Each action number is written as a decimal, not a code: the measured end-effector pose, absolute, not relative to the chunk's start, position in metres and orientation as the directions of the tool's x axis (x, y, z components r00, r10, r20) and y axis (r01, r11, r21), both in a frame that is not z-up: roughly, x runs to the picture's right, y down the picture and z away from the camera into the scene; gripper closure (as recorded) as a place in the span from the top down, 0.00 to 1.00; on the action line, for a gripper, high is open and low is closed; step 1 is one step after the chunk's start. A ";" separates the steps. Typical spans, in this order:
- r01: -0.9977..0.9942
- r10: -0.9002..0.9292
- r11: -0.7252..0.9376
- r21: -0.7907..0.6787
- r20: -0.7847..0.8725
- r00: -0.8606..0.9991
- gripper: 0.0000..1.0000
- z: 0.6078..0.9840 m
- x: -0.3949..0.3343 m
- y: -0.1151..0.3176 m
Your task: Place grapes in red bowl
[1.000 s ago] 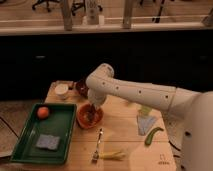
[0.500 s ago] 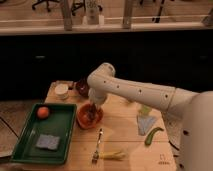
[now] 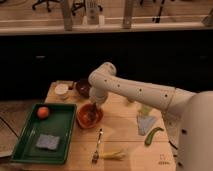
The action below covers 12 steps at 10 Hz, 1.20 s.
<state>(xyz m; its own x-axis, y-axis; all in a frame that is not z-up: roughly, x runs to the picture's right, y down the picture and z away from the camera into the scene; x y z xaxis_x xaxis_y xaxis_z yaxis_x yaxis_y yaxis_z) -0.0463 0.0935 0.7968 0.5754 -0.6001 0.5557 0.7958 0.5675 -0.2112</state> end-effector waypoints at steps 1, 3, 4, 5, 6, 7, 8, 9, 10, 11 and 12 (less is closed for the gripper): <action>0.799 -0.602 0.564 -0.208 0.559 0.570 0.00 0.797 -0.046 0.093; 0.807 -0.605 0.555 -0.203 0.567 0.559 0.00 0.799 -0.045 0.093; 0.811 -0.607 0.550 -0.199 0.571 0.553 0.00 0.800 -0.045 0.093; 0.816 -0.610 0.544 -0.195 0.575 0.544 0.00 0.800 -0.045 0.094; 0.820 -0.612 0.540 -0.191 0.579 0.539 0.00 0.800 -0.045 0.094; 0.824 -0.615 0.535 -0.188 0.582 0.532 0.00 0.801 -0.045 0.095; 0.828 -0.617 0.529 -0.185 0.586 0.525 0.00 0.801 -0.044 0.095; 0.832 -0.620 0.525 -0.181 0.588 0.519 0.00 0.801 -0.045 0.095; 0.835 -0.622 0.520 -0.178 0.592 0.513 0.04 0.801 -0.045 0.096; 0.838 -0.624 0.516 -0.174 0.594 0.507 0.05 0.802 -0.045 0.097; 0.842 -0.627 0.512 -0.170 0.597 0.501 0.05 0.802 -0.045 0.096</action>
<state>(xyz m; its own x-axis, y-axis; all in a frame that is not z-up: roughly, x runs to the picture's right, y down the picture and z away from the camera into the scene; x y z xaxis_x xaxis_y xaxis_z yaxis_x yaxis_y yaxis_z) -0.0447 0.0964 0.8018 0.5015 -0.6266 0.5966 0.8420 0.5121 -0.1699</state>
